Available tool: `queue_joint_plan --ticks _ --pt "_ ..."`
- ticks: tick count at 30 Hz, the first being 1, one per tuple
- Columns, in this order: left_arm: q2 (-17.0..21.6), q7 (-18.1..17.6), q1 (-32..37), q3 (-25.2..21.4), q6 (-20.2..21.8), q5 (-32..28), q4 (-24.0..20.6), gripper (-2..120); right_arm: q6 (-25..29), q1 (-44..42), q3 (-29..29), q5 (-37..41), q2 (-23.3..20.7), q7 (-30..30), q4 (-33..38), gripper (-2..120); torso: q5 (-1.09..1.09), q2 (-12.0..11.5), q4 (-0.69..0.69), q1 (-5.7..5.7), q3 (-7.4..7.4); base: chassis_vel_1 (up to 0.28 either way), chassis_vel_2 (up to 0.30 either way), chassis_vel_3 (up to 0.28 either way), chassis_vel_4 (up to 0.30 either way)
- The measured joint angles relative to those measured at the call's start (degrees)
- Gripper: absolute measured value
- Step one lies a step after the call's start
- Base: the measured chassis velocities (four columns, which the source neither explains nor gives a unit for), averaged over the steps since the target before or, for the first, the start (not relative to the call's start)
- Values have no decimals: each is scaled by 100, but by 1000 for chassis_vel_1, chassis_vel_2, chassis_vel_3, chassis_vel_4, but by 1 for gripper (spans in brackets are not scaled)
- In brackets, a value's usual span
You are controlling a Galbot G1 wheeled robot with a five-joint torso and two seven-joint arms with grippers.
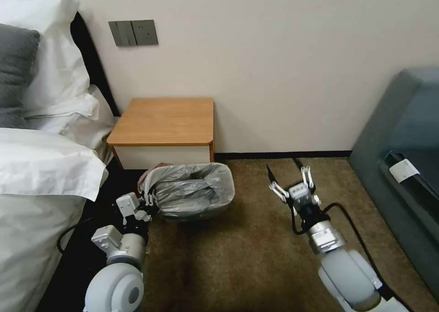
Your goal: Pick up the garbage bag from the table and place it over the trash can.
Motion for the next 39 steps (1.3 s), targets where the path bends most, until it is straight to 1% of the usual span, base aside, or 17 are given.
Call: queue_joint_plan --ticks 2,4,5,8,10,11,12,13,16,17,21,23,27,30,31,35,39 --pt "57 107 50 32 -91 410 30 10 -436 432 -300 314 -355 -263 135 63 0 0 0 0 0 0 0 0 0" --pt "96 320 132 47 -267 1017 107 10 -1118 1053 -764 771 -897 -654 212 52 -1 0 0 0 0 0 0 0 0" --pt "96 320 132 47 -267 1017 107 10 -1118 1053 -764 771 -897 -654 212 52 -1 0 0 0 0 0 0 0 0" --pt "75 442 202 64 -341 1321 119 10 -1757 1872 -1424 1032 -1404 -1272 136 41 0 0 1 0 1 0 0 0 0" --pt "43 471 204 83 -349 1452 125 10 -1993 2383 -1858 1175 -1542 -1516 44 34 0 0 -1 0 0 0 0 0 0" --pt "-14 500 174 124 -357 1622 166 10 -2707 3520 -2972 2062 -1484 -1380 -175 19 -1 0 0 0 1 0 0 0 0" --pt "-34 500 157 132 -357 1636 175 10 -2865 3815 -3297 2279 -1393 -1268 -322 14 -1 0 2 0 1 0 0 0 0" --pt "-34 500 157 132 -357 1636 175 10 -2865 3815 -3297 2279 -1393 -1268 -322 14 -1 0 2 0 1 0 0 0 0" --pt "-76 500 145 144 -350 1650 184 10 -3182 4389 -4078 2671 -1096 -1132 -779 0 0 0 0 0 1 0 0 0 0" --pt "-76 500 145 144 -350 1650 184 10 -3182 4389 -4078 2671 -1096 -1132 -779 0 0 0 0 0 1 0 0 0 0" --pt "-111 503 153 147 -333 1642 185 10 -3435 5023 -4766 2731 -825 -1389 -1294 0 0 0 -1 0 1 0 0 0 0" --pt "-121 504 153 148 -332 1642 185 10 -3474 5149 -4849 2739 -768 -1428 -1368 0 0 0 -1 0 1 0 0 0 0" --pt "-150 507 151 179 -331 1691 185 10 -3561 5695 -5299 2778 -512 -1505 -1708 0 -2 0 0 0 1 0 0 0 0" --pt "-187 508 214 212 -341 1797 133 10 -3563 5987 -5655 2724 -212 -1553 -2196 0 -2 0 0 0 1 0 0 0 0" --pt "-187 508 214 212 -341 1797 133 10 -3563 5987 -5655 2724 -212 -1553 -2196 0 -2 0 0 0 1 0 0 0 0" --pt "-195 509 323 284 -353 1935 -28 10 -3528 6037 -5853 2447 186 -1624 -2873 0 0 0 0 0 0 0 0 0 0" --pt "-195 510 361 340 -353 2020 -122 10 -3503 6068 -5963 2337 348 -1643 -3176 0 -1 0 0 0 0 0 0 0 0"
